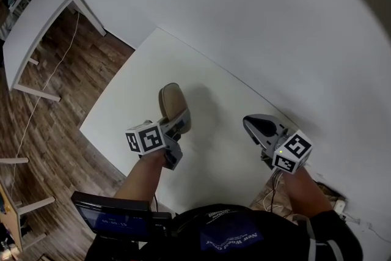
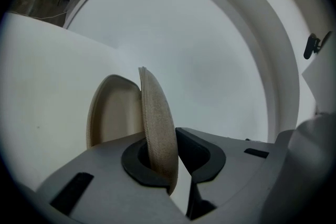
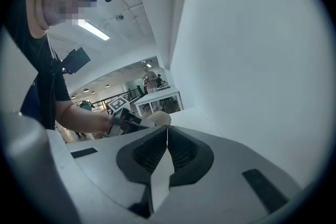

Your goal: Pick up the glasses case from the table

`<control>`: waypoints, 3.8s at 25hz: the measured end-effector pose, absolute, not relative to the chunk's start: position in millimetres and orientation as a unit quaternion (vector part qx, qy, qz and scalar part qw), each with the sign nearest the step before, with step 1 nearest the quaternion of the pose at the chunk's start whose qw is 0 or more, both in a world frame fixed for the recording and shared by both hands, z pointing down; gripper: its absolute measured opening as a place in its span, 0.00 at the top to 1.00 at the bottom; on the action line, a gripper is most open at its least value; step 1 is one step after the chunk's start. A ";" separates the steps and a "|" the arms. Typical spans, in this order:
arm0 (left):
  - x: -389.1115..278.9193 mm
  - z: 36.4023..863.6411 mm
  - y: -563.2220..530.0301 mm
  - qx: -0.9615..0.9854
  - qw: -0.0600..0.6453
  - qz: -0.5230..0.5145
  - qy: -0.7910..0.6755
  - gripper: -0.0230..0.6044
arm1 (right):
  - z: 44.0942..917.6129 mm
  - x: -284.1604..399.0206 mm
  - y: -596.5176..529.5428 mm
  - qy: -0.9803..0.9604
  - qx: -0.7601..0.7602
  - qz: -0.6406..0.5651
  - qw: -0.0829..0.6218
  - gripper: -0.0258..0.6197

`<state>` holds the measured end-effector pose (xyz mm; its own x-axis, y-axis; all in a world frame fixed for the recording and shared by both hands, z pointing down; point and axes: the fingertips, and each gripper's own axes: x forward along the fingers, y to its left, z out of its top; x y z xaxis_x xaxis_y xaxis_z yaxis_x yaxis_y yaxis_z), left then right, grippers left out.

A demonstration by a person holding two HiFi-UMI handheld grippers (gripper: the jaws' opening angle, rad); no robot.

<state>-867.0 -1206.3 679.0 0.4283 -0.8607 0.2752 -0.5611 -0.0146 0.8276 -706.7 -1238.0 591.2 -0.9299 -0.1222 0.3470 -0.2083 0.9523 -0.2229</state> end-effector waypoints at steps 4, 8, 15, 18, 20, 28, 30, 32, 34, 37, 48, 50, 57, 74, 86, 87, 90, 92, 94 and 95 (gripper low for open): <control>-876.8 640.5 -1185.8 0.712 0.448 -0.161 -0.516 0.88 | 567.3 -710.4 -1230.3 -0.974 0.095 0.137 0.150 0.96; -883.1 603.2 -1166.2 0.733 0.414 -0.151 -0.519 0.88 | 545.9 -712.4 -1225.5 -0.974 0.113 0.138 0.142 0.96; -882.6 541.9 -1137.0 0.766 0.367 -0.138 -0.509 0.88 | 507.2 -714.3 -1207.5 -0.971 0.135 0.148 0.130 0.96; -876.6 527.3 -1137.5 0.782 0.349 -0.132 -0.499 0.88 | 496.7 -710.9 -1204.4 -0.972 0.143 0.141 0.123 0.96; -865.5 526.1 -1131.9 0.791 0.340 -0.127 -0.493 0.88 | 496.9 -701.9 -1196.0 -0.973 0.146 0.131 0.122 0.96; -830.3 490.7 -1061.7 0.812 0.322 -0.098 -0.476 0.88 | 468.8 -660.0 -1125.1 -0.971 0.172 0.127 0.106 0.96; -816.8 485.7 -1054.2 0.812 0.315 -0.091 -0.482 0.88 | 470.6 -643.1 -1117.9 -0.972 0.167 0.130 0.102 0.96; -803.2 473.7 -1045.3 0.811 0.309 -0.090 -0.489 0.88 | 464.8 -626.1 -1113.2 -0.973 0.160 0.131 0.103 0.96; -792.9 459.9 -1039.7 0.807 0.304 -0.092 -0.497 0.88 | 454.1 -614.8 -1114.4 -0.974 0.154 0.128 0.106 0.96; -773.4 444.6 -1034.1 0.801 0.301 -0.102 -0.508 0.88 | 441.8 -600.8 -1120.1 -0.977 0.142 0.117 0.108 0.96; -656.8 420.8 -977.5 0.758 0.301 -0.116 -0.567 0.88 | 429.5 -511.2 -1108.7 -0.988 0.067 0.109 0.086 0.96; -649.0 416.2 -966.5 0.752 0.297 -0.121 -0.575 0.88 | 426.9 -501.7 -1102.1 -0.989 0.057 0.107 0.081 0.96; -661.6 394.7 -943.9 0.770 0.255 -0.122 -0.572 0.88 | 418.3 -500.2 -1085.9 -0.992 0.067 0.087 0.067 0.96; -712.6 338.6 -865.1 0.817 0.188 -0.114 -0.533 0.88 | 344.1 -529.8 -1005.5 -0.989 0.120 0.085 0.034 0.96; -705.4 343.1 -867.2 0.838 0.183 -0.109 -0.503 0.88 | 339.2 -525.8 -1002.4 -0.987 0.141 0.067 0.023 0.96; -703.7 342.7 -869.3 0.838 0.183 -0.108 -0.502 0.88 | 341.0 -525.5 -1003.8 -0.988 0.140 0.068 0.024 0.96; -700.7 341.0 -871.7 0.837 0.184 -0.108 -0.503 0.88 | 343.0 -526.0 -1005.0 -0.988 0.134 0.066 0.028 0.96; -700.6 340.3 -870.1 0.836 0.185 -0.109 -0.505 0.88 | 343.0 -526.7 -1004.3 -0.989 0.131 0.066 0.030 0.96; -701.1 339.7 -867.0 0.834 0.186 -0.109 -0.508 0.88 | 342.2 -527.5 -1002.4 -0.989 0.129 0.066 0.030 0.96; -701.3 339.3 -865.6 0.833 0.187 -0.109 -0.509 0.88 | 341.4 -528.2 -1001.4 -0.989 0.128 0.065 0.030 0.96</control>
<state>-701.3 -865.6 339.3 0.4589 -0.8884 0.0074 -0.8068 -0.4133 0.4222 -528.2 -1001.4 341.4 -0.9656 -0.2489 0.0755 -0.2566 0.9588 -0.1216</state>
